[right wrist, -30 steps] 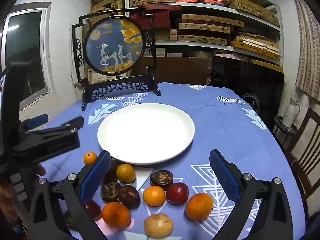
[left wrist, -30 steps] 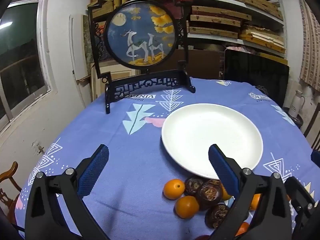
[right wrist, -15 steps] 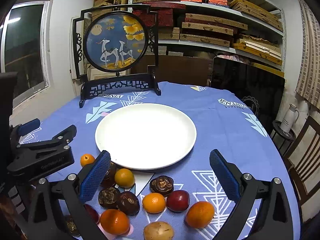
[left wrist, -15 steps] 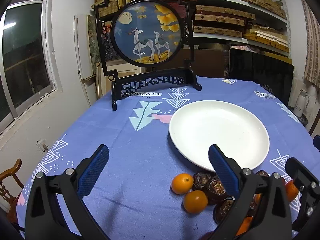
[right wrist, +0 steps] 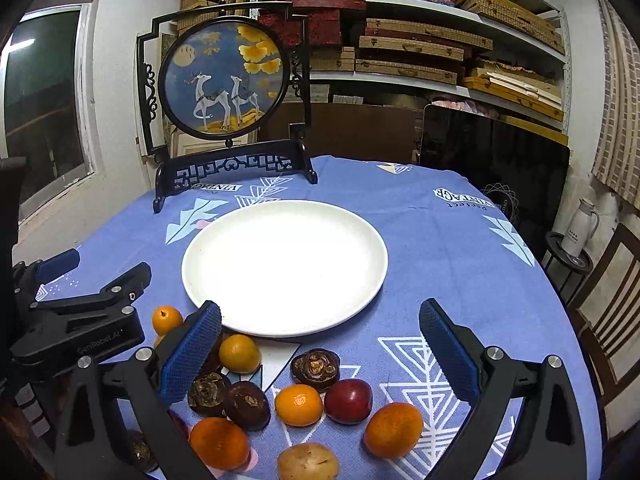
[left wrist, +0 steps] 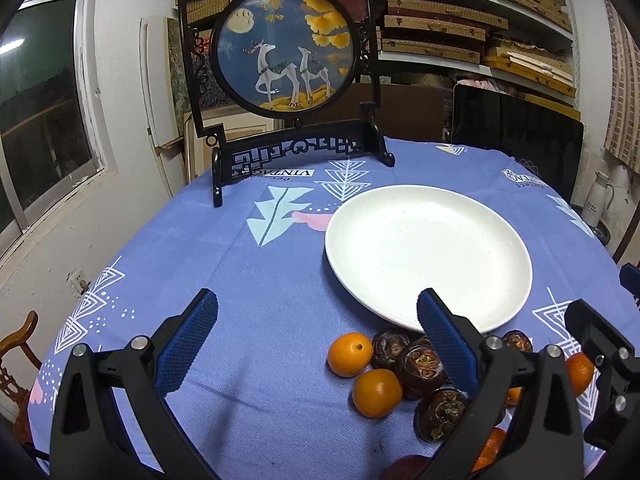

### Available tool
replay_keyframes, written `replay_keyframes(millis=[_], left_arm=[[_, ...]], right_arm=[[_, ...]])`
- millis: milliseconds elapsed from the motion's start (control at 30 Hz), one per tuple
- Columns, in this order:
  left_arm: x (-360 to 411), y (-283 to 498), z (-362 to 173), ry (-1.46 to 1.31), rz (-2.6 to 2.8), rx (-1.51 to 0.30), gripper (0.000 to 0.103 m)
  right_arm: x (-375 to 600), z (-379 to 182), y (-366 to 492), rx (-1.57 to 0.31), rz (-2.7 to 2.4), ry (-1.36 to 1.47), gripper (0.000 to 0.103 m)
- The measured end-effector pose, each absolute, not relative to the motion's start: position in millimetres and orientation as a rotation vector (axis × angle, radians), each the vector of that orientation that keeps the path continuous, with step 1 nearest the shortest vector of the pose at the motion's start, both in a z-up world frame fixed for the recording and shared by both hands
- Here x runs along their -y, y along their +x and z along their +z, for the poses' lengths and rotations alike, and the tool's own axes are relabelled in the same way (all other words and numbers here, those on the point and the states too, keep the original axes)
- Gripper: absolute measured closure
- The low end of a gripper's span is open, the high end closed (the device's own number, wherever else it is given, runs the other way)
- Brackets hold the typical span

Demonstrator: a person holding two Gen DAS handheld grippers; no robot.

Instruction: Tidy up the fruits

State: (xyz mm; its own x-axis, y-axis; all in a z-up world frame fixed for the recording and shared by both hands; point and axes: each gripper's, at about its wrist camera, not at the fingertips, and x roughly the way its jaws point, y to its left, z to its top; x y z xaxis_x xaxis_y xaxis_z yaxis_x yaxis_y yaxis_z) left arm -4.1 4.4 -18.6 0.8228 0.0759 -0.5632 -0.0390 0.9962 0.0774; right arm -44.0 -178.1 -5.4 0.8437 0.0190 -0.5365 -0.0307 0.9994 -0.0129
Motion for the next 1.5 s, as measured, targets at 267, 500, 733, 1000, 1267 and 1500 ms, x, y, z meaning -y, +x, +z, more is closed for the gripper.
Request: replay_keyframes(millis=[267,500,733,1000,1267,1500], left_arm=[[-8,-1,-23,0.069,0.054,-0.623,0.005],[-9,-3,-27,0.062,0.047,-0.632,0.005],[-13,-10,-26,0.065,0.033,-0.629,0.005],[-9,-18,-23,0.089,0.032,-0.608,0.005],[-10,-26,-22,0.098,0.050,-0.586,0.005],[-9,-29,-20,0.095,0.036,-0.573,0.005]], right_arm=[[186,-15,-28,-0.709,0.124,0.064,0.004],[194,-21,-25,-0.740,0.094,0.066,0.004],[201,-21,-38,-0.715,0.091,0.043,0.004],[196,-15,-51,-0.669,0.124,0.034,0.004],[199,5,-83,-0.431,0.112,0.026,0.004],[199,0,-79,-0.482,0.135,0.030,0.004]])
